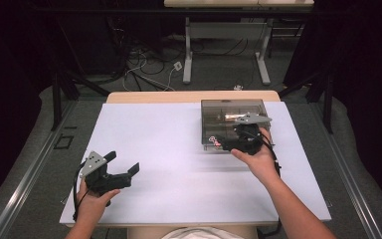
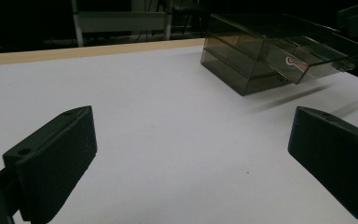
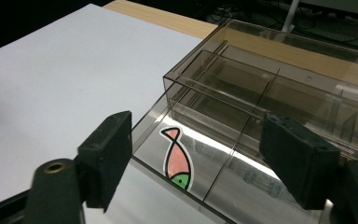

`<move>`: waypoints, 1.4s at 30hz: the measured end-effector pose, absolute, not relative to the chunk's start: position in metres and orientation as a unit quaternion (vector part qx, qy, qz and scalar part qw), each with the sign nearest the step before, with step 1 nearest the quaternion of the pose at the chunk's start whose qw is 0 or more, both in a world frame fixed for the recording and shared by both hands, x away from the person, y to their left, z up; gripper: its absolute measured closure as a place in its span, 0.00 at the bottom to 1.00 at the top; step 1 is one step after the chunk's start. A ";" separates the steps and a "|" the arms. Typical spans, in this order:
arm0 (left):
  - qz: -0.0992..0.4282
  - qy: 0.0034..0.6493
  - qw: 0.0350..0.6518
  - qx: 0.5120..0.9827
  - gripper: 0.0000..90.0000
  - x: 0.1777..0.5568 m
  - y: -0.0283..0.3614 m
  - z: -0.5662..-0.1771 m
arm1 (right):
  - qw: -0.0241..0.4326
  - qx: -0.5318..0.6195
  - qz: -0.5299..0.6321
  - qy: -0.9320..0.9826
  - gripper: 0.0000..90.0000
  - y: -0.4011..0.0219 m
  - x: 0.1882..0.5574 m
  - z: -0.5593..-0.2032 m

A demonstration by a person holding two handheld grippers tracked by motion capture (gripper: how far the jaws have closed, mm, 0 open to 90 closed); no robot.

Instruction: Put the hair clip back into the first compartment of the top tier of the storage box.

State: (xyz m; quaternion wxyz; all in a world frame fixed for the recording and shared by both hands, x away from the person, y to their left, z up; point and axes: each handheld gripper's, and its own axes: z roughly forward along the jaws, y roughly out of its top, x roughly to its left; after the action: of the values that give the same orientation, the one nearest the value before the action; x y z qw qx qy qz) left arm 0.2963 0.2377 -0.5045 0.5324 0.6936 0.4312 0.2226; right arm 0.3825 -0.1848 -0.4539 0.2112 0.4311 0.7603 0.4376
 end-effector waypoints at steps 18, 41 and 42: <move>0.220 0.429 0.532 0.696 0.01 0.296 0.238 -0.504 | 0.241 0.423 0.461 0.742 0.03 -0.205 0.353 -0.449; 0.223 0.428 0.531 0.697 0.01 0.296 0.238 -0.504 | 0.257 0.438 0.461 0.728 0.00 -0.232 0.324 -0.462; 0.222 0.429 0.531 0.696 0.01 0.296 0.237 -0.504 | 0.259 0.440 0.459 0.727 0.00 -0.234 0.323 -0.463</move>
State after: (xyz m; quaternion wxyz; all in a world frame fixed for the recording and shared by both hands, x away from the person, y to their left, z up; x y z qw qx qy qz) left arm 0.2957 0.2375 -0.5036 0.5311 0.6964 0.4285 0.2219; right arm 0.3230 -0.2338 -0.4627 0.2589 0.4401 0.7269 0.4593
